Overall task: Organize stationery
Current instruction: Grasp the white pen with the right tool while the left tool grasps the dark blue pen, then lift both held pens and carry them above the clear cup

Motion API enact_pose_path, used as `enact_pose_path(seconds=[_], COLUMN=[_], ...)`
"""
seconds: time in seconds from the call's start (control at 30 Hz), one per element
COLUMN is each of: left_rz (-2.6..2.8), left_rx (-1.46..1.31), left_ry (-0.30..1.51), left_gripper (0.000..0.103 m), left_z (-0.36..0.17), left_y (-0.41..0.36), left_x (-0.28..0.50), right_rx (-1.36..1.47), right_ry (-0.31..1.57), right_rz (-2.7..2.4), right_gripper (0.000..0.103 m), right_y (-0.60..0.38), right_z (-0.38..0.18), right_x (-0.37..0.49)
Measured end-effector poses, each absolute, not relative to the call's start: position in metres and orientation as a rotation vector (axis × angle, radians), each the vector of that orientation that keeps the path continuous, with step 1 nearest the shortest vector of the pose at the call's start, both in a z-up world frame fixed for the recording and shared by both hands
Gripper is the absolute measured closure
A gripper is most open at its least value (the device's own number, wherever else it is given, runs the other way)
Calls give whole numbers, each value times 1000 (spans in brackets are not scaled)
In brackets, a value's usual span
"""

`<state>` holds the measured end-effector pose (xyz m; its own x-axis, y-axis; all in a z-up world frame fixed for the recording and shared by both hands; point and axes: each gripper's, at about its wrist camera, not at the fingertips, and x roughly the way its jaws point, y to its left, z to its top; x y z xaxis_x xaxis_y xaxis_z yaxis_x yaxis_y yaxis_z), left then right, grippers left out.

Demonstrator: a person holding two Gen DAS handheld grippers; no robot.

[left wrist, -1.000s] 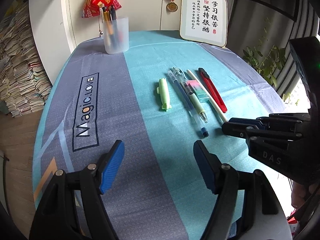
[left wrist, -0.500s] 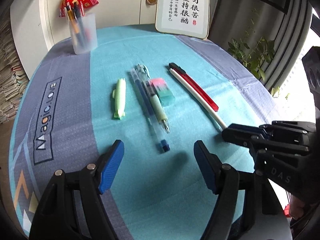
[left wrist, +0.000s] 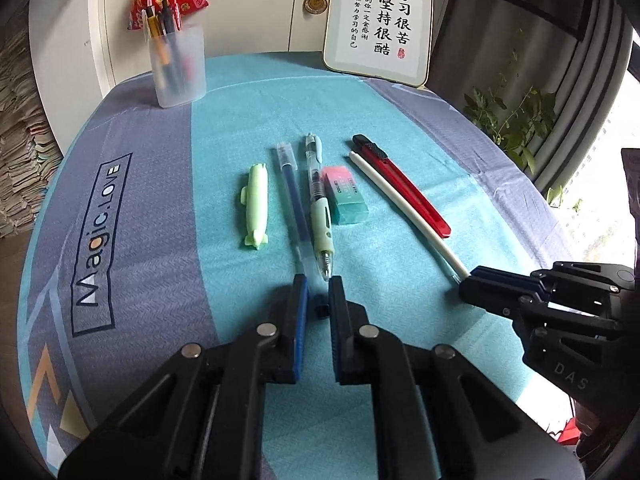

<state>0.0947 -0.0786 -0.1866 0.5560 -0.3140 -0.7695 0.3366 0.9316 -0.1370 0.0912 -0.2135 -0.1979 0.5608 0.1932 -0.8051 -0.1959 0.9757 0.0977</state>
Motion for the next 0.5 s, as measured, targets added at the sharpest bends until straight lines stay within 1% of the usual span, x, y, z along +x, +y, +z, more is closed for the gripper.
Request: enact_pose_path(seconds=[0.17,0.5], left_rz=[-393,-384], left_rx=[18,-6], left_ry=[900,826], left_gripper=[96,98], left_z=[-183,-151], left_y=[-76,-60], left_x=[87,78], right_rx=[80,80], right_ry=[959,854], right_rz=[226,228], right_gripper=[94,94], right_y=[-223,-229], right_z=[-196,-160], right_x=[92,82])
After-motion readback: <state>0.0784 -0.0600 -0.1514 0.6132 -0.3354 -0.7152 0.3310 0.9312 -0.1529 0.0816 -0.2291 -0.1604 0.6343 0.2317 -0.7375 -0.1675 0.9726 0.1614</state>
